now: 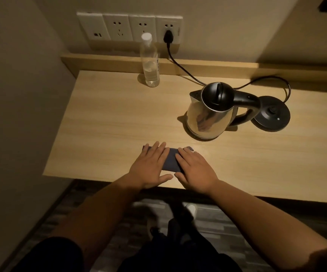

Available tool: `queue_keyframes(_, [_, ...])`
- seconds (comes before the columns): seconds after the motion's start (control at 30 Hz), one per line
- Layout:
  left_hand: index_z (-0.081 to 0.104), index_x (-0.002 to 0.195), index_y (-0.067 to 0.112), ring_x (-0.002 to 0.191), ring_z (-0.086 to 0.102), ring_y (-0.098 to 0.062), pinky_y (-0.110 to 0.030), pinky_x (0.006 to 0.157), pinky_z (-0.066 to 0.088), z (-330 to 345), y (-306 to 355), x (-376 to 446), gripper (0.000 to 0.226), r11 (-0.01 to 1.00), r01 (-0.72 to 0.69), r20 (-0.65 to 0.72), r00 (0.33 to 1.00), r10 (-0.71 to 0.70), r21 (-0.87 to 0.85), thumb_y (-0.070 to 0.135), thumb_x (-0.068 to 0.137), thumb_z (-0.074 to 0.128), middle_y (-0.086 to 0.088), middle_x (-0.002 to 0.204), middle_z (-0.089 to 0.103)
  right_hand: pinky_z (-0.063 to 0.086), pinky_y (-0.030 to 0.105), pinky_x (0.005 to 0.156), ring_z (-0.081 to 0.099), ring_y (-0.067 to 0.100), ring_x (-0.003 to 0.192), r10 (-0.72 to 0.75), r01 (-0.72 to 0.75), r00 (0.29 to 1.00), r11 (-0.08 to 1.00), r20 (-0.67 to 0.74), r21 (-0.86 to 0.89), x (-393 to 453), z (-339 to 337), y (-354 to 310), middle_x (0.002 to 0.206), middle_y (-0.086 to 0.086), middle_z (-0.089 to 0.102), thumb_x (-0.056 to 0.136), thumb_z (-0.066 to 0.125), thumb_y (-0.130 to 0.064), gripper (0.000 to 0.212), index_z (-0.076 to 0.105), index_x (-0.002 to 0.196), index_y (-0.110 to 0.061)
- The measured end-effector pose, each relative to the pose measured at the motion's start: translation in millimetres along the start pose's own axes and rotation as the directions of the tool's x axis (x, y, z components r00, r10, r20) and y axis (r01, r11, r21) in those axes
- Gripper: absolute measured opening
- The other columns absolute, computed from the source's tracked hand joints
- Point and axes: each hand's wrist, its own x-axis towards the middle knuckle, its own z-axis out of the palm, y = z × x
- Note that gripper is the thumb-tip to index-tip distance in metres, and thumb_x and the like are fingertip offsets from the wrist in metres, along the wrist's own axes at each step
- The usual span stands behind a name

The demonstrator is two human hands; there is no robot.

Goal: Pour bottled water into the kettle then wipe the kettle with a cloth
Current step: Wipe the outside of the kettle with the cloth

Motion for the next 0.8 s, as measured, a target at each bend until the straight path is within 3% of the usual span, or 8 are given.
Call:
queue_keyframes(0.1, [-0.001,0.154,0.009,0.149,-0.007,-0.030,-0.052,0.118,-0.002,5,-2,0,0.098,0.998,-0.043,-0.021,0.999,0.044,0.047,0.076,0.087,0.025,-0.012,0.163,-0.003,0.036,0.047,0.109,0.041,0.035,0.134,0.011,-0.011,1.000,1.000,-0.004,-0.010,-6,5,-4,0.147,0.018,0.043,0.088,0.048,-0.048,0.065,0.045,0.139,-0.007])
queue_keyframes(0.33, [0.004,0.154,0.009,0.148,0.006,-0.032,-0.056,0.116,0.003,17,9,-26,0.102,0.994,-0.082,-0.033,0.996,0.085,0.078,0.080,0.084,0.027,-0.015,0.162,0.009,0.036,0.047,0.108,0.042,0.034,0.133,0.031,-0.032,0.999,0.999,-0.008,-0.038,-31,19,-26,0.147,0.017,0.043,0.090,0.051,-0.045,0.062,0.043,0.140,-0.008])
queue_keyframes(0.47, [0.006,0.153,0.008,0.147,0.006,-0.034,-0.055,0.117,0.006,14,18,-32,0.093,0.991,-0.071,-0.039,0.996,0.076,0.114,0.066,0.090,0.041,-0.018,0.161,0.010,0.040,0.046,0.105,0.049,0.033,0.128,0.056,-0.057,0.998,0.997,-0.038,-0.051,-37,21,-35,0.142,0.017,0.049,0.089,0.056,-0.041,0.058,0.048,0.136,-0.008])
queue_keyframes(0.53, [0.014,0.152,0.005,0.145,0.017,-0.036,-0.052,0.117,0.011,13,20,-32,0.087,0.991,-0.069,-0.056,0.996,0.076,0.112,0.058,0.092,0.048,-0.020,0.157,0.020,0.040,0.046,0.104,0.049,0.034,0.127,0.052,-0.054,0.998,0.997,-0.040,-0.056,-37,19,-35,0.142,0.017,0.049,0.088,0.059,-0.039,0.058,0.049,0.136,-0.008])
queue_keyframes(0.6, [0.030,0.147,0.002,0.132,0.038,-0.038,-0.051,0.111,0.027,14,23,-36,0.080,0.992,-0.065,-0.057,0.996,0.071,0.108,0.048,0.089,0.060,-0.023,0.144,0.041,0.039,0.047,0.106,0.048,0.035,0.128,0.029,-0.030,0.999,0.999,-0.023,-0.045,-38,17,-34,0.143,0.017,0.049,0.087,0.060,-0.038,0.059,0.049,0.136,-0.008])
queue_keyframes(0.67, [0.046,0.134,0.000,0.107,0.055,-0.037,-0.049,0.095,0.044,21,27,-42,0.070,0.989,-0.083,-0.102,0.990,0.096,0.121,0.032,0.079,0.073,-0.022,0.120,0.058,0.037,0.047,0.107,0.046,0.034,0.130,-0.015,0.015,1.000,0.999,0.000,-0.049,-42,15,-33,0.145,0.016,0.046,0.087,0.059,-0.037,0.059,0.048,0.137,-0.008])
queue_keyframes(0.8, [0.056,0.119,0.002,0.078,0.056,-0.033,-0.043,0.069,0.047,27,35,-46,0.051,0.988,-0.118,-0.210,0.968,0.137,0.098,0.014,0.072,0.074,-0.016,0.091,0.060,0.030,0.044,0.111,0.037,0.029,0.136,-0.071,0.072,0.997,0.997,0.033,-0.028,-55,12,-31,0.152,0.012,0.037,0.090,0.051,-0.042,0.061,0.040,0.142,-0.012])
